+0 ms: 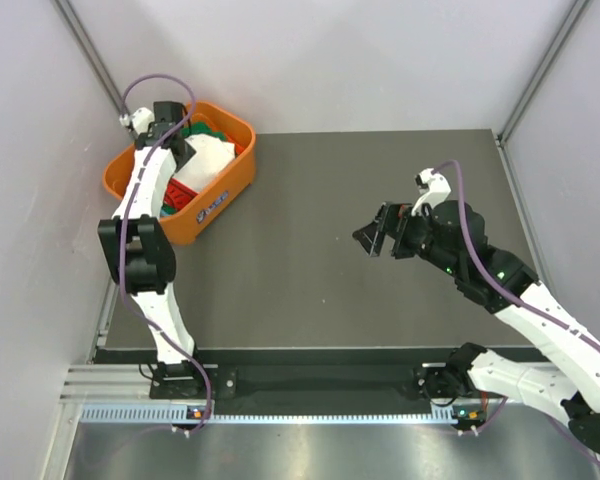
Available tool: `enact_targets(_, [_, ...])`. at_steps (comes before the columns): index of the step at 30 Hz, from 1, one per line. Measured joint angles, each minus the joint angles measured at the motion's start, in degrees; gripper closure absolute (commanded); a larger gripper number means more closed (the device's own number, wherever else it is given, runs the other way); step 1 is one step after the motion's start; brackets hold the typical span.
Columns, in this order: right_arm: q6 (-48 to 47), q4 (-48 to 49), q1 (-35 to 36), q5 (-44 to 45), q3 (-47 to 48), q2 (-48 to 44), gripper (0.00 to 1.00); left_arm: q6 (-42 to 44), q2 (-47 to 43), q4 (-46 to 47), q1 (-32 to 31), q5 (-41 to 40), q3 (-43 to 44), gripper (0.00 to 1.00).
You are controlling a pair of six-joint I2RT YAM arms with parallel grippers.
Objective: Fold and stack the t-shirts
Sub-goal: Grab the tshirt from the pile, then move the tshirt to the center of the board
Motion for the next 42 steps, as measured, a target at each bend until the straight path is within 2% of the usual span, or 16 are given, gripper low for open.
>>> enact_targets(6, [-2.0,1.6,0.0,0.0,0.0,0.1,0.0,0.2,3.5,5.5,1.6,-3.1,-1.6,0.3])
enact_targets(7, [-2.3,1.9,0.0,0.0,0.0,0.3,0.0,0.5,4.0,6.6,1.5,-3.5,-1.6,0.3])
enact_targets(8, [-2.6,2.1,0.0,0.0,0.0,0.7,0.0,1.1,4.6,8.2,1.3,-4.0,-1.6,0.34])
enact_targets(9, [-2.9,2.3,0.0,0.0,0.0,1.1,0.0,1.4,5.2,9.1,1.2,-4.1,-1.5,0.42])
enact_targets(10, [-3.1,2.5,0.0,0.0,0.0,1.8,0.0,1.7,6.0,9.9,1.2,-4.1,-1.2,0.59])
enact_targets(11, [-3.3,2.6,0.0,0.0,0.0,2.4,0.0,2.3,7.1,10.7,1.2,-4.1,-0.8,0.98])
enact_targets(12, [-3.5,2.6,0.0,0.0,0.0,3.0,0.0,2.6,7.7,11.0,1.2,-4.1,-0.7,1.0])
enact_targets(22, [-4.3,2.4,0.0,0.0,0.3,6.2,0.0,3.9,5.5,16.9,-0.7,1.1,-0.7,1.0])
enact_targets(29, [-4.5,2.4,0.0,0.6,1.5,6.3,0.0,3.0,-3.1,30.2,-9.5,9.7,2.1,1.0])
enact_targets(32, [-4.5,2.4,0.0,1.1,1.7,6.2,0.0,5.2,-7.2,36.8,-14.3,11.5,4.2,1.0])
enact_targets(36, [-4.3,2.1,0.0,1.6,1.7,5.8,0.0,8.2,-11.6,40.9,-17.9,13.2,6.9,1.0])
enact_targets(39, [-3.8,1.8,0.0,1.8,1.6,4.6,0.0,8.5,-17.1,42.5,-17.8,15.7,3.9,1.0])
enact_targets(42, [-2.8,1.5,0.0,2.5,1.5,2.9,0.0,6.8,-25.2,43.6,-18.0,20.3,-6.1,1.0])
